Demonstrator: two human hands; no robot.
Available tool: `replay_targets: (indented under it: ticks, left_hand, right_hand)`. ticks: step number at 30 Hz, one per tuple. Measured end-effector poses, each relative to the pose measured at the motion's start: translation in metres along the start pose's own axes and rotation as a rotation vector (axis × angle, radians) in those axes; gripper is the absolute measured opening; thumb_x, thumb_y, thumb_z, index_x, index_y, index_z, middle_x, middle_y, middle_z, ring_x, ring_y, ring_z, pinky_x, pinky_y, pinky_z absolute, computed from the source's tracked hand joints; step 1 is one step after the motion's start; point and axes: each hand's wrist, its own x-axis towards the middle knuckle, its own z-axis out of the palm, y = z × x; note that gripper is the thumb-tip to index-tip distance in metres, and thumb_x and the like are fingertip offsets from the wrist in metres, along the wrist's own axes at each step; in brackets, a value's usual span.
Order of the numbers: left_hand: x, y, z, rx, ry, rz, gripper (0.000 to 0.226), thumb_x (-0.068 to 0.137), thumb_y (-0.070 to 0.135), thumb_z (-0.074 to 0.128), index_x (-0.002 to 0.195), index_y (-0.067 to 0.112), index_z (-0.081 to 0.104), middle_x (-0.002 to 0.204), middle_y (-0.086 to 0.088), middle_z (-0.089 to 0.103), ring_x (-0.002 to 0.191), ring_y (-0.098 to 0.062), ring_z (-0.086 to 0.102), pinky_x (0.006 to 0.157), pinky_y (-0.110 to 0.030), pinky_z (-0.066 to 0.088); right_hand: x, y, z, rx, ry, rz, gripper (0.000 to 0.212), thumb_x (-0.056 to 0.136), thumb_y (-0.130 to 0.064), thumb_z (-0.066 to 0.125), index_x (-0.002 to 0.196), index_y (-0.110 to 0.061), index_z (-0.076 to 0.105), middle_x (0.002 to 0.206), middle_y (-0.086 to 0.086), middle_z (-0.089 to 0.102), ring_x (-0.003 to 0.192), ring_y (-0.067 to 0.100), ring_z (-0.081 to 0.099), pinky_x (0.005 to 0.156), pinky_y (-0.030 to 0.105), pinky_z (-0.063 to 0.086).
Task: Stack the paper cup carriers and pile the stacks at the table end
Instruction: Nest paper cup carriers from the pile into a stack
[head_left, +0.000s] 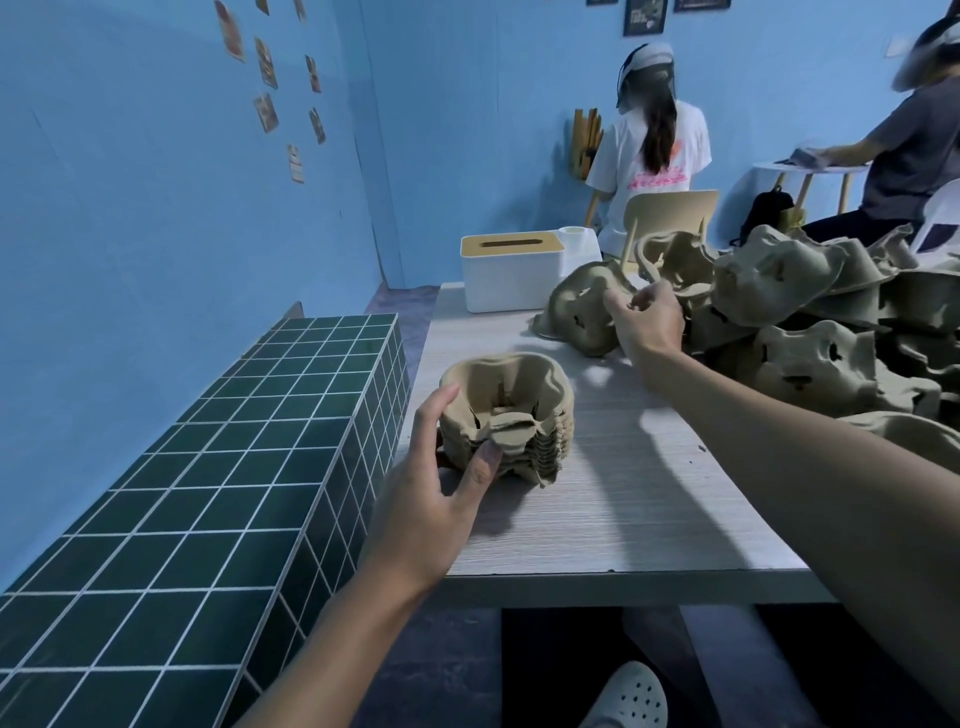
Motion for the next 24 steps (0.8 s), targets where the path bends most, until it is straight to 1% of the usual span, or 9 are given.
replay_targets:
  ticks: [4,6,8,10,13,16,20,22,24]
  left_hand:
    - [-0.002,0.001,0.000,0.000,-0.001,-0.006,0.064,0.081,0.079,0.048,0.139,0.059,0.029,0.109,0.034,0.060,0.094,-0.012,0.070,0.086,-0.049,0.057]
    - [-0.002,0.002,-0.001,-0.001,-0.007,-0.012,0.066,0.078,0.082,0.046,0.139,0.061,0.028,0.117,0.027,0.060,0.096,-0.013,0.070,0.087,-0.050,0.056]
    - [-0.002,0.003,0.000,-0.002,-0.010,-0.019,0.065,0.078,0.079,0.048,0.138,0.061,0.029,0.110,0.033,0.061,0.093,-0.011,0.070,0.087,-0.049,0.056]
    - [-0.002,0.003,0.000,-0.001,-0.007,-0.019,0.062,0.081,0.074,0.051,0.138,0.060,0.030,0.108,0.040,0.059,0.090,-0.009,0.070,0.087,-0.049,0.056]
    - [-0.002,0.002,0.000,-0.007,0.003,-0.012,0.066,0.079,0.079,0.049,0.139,0.059,0.030,0.111,0.024,0.065,0.088,-0.014,0.071,0.084,-0.051,0.057]
    - [-0.001,0.000,0.001,-0.007,-0.001,-0.003,0.071,0.077,0.084,0.047,0.141,0.058,0.029,0.126,0.012,0.062,0.097,-0.014,0.070,0.087,-0.051,0.057]
    - [-0.002,-0.002,0.000,0.000,-0.001,0.001,0.070,0.078,0.081,0.046,0.141,0.057,0.029,0.120,0.026,0.059,0.104,-0.003,0.064,0.091,-0.048,0.056]
    - [-0.002,-0.003,0.000,0.002,-0.001,-0.001,0.069,0.078,0.081,0.046,0.141,0.057,0.029,0.121,0.031,0.057,0.109,-0.003,0.062,0.093,-0.047,0.055]
    - [-0.002,-0.002,0.000,0.005,-0.004,0.000,0.068,0.079,0.079,0.046,0.141,0.057,0.029,0.116,0.040,0.057,0.107,0.002,0.061,0.093,-0.045,0.055]
  right_hand:
    - [-0.009,0.003,-0.001,0.003,-0.036,-0.019,0.031,0.082,-0.035,0.069,0.090,-0.013,0.048,0.099,0.008,0.054,0.085,0.020,0.048,0.063,0.026,0.034]
    - [-0.014,0.005,-0.001,0.036,-0.045,-0.014,0.031,0.080,-0.030,0.069,0.092,-0.013,0.046,0.096,0.007,0.053,0.083,0.020,0.048,0.063,0.026,0.038]
    - [-0.018,0.006,-0.002,0.031,-0.043,-0.048,0.038,0.079,-0.034,0.070,0.099,-0.012,0.047,0.102,0.008,0.052,0.087,0.021,0.049,0.073,0.030,0.043]
    - [-0.018,0.005,-0.002,-0.008,-0.089,-0.090,0.053,0.080,-0.043,0.070,0.116,-0.012,0.047,0.114,0.009,0.050,0.100,0.022,0.051,0.087,0.036,0.046]
    - [-0.016,-0.001,0.004,-0.013,-0.216,-0.080,0.072,0.082,-0.050,0.066,0.138,-0.014,0.038,0.129,0.009,0.050,0.118,0.025,0.049,0.102,0.044,0.043]
    - [-0.014,-0.009,0.014,-0.008,-0.281,-0.041,0.078,0.083,-0.051,0.065,0.145,-0.016,0.032,0.134,0.010,0.052,0.121,0.027,0.051,0.104,0.048,0.042]
    - [-0.008,-0.018,0.031,-0.030,-0.374,-0.097,0.090,0.076,-0.059,0.070,0.147,-0.021,0.029,0.132,0.007,0.054,0.119,0.026,0.054,0.103,0.049,0.044]
    - [-0.006,-0.024,0.040,-0.090,-0.486,-0.192,0.094,0.064,-0.070,0.072,0.142,-0.030,0.038,0.128,-0.001,0.058,0.117,0.024,0.056,0.100,0.050,0.046]
    - [-0.010,-0.034,0.052,-0.293,-0.611,-0.369,0.065,0.071,-0.065,0.072,0.125,-0.031,0.059,0.121,-0.005,0.064,0.116,0.024,0.055,0.102,0.052,0.042]
